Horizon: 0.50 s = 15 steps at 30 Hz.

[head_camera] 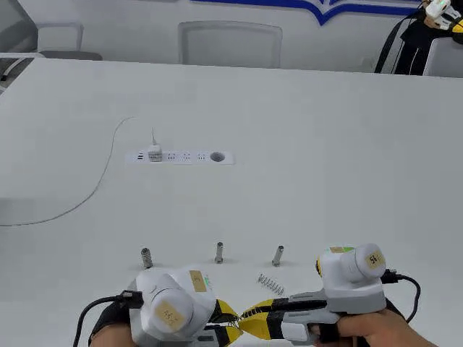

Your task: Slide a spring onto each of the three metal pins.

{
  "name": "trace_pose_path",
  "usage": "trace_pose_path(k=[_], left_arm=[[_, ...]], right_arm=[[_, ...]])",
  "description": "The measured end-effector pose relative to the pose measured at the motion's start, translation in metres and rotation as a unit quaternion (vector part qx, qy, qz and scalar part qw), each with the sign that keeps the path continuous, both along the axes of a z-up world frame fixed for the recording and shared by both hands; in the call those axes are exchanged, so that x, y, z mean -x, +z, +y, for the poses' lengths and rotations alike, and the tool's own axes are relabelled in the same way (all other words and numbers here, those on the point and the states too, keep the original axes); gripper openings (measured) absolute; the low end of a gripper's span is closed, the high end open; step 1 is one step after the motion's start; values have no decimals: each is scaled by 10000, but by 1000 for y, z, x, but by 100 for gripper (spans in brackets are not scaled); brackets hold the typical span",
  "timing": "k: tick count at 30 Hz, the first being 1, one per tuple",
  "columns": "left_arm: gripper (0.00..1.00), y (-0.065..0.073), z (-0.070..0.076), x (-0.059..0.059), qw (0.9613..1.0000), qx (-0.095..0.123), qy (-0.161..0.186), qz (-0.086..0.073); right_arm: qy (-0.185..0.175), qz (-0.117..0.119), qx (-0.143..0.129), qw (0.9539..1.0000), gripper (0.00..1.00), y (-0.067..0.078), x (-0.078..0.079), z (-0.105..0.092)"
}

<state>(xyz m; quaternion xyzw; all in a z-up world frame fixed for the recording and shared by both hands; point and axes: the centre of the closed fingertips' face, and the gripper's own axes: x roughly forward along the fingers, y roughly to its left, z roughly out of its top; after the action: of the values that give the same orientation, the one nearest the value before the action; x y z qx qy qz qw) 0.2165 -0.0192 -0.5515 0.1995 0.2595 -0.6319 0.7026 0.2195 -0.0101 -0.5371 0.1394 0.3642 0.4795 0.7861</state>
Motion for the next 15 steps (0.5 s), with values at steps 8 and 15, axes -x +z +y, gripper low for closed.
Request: trace_pose_path(k=[8,15], left_arm=[[9,9,-7,-3,9997,219,-80,-10],[9,11,-6,-2,9996,245,-164,-24]], right_arm=[[461,-317,521,9971,12,9,-3,-4],[850,-476,889,9913,12,9,-1,-1]])
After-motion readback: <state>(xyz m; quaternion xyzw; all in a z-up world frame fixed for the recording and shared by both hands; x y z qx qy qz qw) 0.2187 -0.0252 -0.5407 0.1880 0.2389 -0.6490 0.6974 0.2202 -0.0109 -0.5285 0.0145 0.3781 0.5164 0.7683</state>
